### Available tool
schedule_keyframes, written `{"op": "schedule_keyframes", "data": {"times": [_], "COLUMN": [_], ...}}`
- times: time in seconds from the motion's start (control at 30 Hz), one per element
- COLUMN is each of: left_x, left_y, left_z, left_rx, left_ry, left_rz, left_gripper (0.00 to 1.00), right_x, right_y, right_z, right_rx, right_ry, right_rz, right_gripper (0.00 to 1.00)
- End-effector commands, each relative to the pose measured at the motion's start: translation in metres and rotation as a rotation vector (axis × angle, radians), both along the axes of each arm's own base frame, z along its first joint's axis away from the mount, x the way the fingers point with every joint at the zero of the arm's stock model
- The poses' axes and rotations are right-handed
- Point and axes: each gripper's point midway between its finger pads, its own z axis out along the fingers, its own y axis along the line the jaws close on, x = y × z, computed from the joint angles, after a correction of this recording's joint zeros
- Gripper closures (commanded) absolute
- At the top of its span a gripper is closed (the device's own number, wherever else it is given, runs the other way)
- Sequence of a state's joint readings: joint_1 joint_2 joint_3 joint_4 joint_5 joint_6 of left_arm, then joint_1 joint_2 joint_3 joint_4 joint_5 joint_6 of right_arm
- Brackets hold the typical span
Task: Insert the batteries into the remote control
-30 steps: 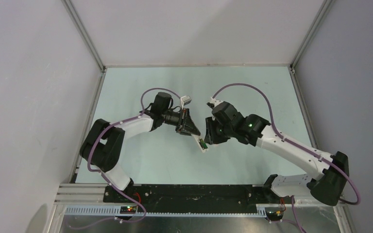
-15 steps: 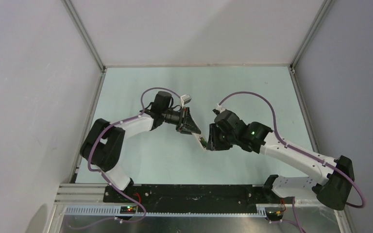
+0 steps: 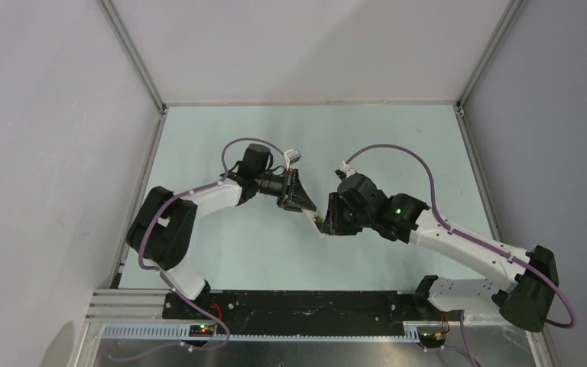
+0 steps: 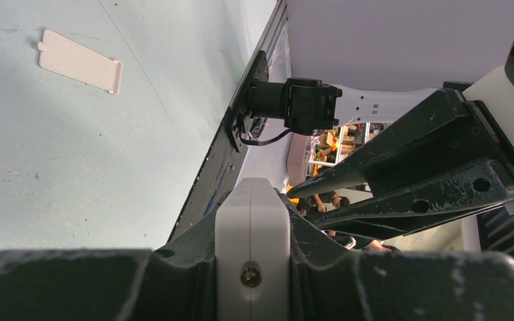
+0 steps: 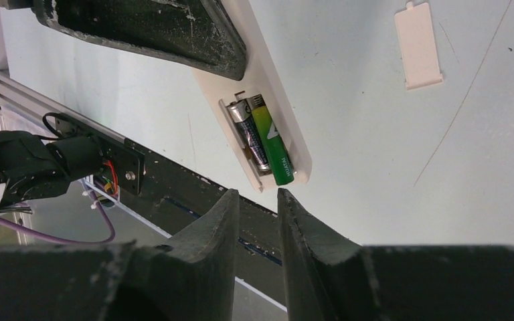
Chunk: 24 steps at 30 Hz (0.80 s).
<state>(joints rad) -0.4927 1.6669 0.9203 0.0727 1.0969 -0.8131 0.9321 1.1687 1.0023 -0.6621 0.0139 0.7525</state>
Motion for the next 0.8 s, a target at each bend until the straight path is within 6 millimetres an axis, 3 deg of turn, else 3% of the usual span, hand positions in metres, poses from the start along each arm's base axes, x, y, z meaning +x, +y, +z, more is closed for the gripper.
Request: {"op": "schedule_keyframes", "data": {"times": [0.0,0.77], "left_x": [0.007,0.006], "left_y": [-0.006,-0.005], "left_z": [0.014,0.015], "left_rx": [-0.030,-0.030], "left_ry": [-0.037,-0.037], "left_rz": [-0.003,-0.002], "left_gripper": [1.00,1.00], "right_x": [0.005,0.000], "right_y": [0.006,0.007], "right_z": [0.006,-0.007], "right_rx": [0.039,0.031], "right_ry": [-0.016,0.006], "right_rz": [-0.016,-0.017], "right_gripper": [0.69,0.71]}}
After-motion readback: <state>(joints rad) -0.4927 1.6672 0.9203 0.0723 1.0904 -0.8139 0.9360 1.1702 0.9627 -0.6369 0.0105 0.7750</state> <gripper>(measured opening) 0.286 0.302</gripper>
